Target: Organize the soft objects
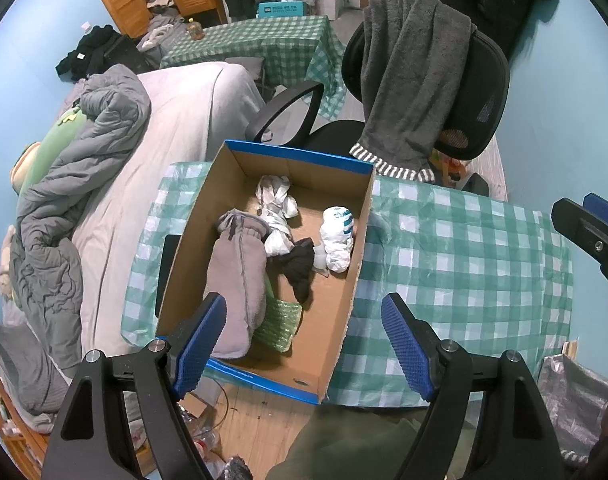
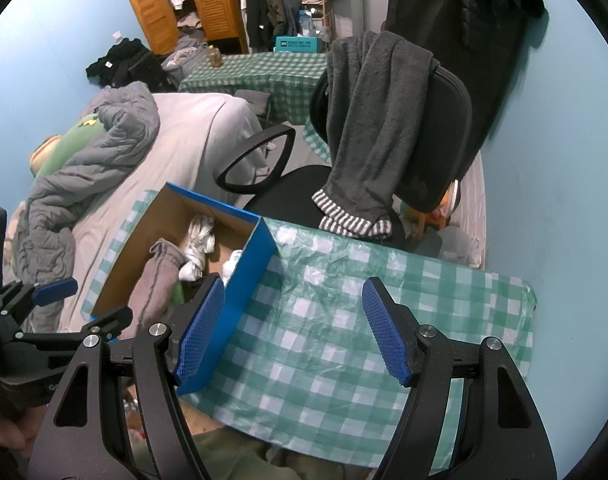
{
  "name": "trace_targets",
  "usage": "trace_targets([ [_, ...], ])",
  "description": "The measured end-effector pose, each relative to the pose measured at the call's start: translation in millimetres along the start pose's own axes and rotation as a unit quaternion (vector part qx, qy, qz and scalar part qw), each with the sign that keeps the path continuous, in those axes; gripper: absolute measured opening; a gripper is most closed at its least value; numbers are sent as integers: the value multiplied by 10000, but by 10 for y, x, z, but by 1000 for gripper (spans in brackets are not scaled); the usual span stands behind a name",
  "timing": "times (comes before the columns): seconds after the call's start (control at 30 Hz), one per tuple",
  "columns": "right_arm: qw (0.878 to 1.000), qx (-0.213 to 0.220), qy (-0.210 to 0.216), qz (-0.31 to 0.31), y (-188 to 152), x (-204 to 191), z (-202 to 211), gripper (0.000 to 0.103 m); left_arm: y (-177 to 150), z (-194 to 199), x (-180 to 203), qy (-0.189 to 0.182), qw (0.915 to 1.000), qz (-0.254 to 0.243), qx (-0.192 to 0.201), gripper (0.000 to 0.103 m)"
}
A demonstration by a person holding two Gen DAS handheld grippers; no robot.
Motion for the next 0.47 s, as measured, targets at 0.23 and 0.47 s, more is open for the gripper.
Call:
trace_targets([
  [0.23,10000,-6,0,-3,7,6,-1,71,5,7,10,7,10000,0,6,81],
  [0.47,10000,-8,4,-11,14,12,-2,71,-59,28,33,7,10000,-12,22,81],
])
Point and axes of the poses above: each gripper's, at about its wrist camera, not at the fingertips, and z roughly against the way its jaws point, x to its right, y to its top, the point moved 3 cm from there along -z, roughly the way its jaws point, and after that the axes turned 3 degrees about z, right-handed, at the moved point
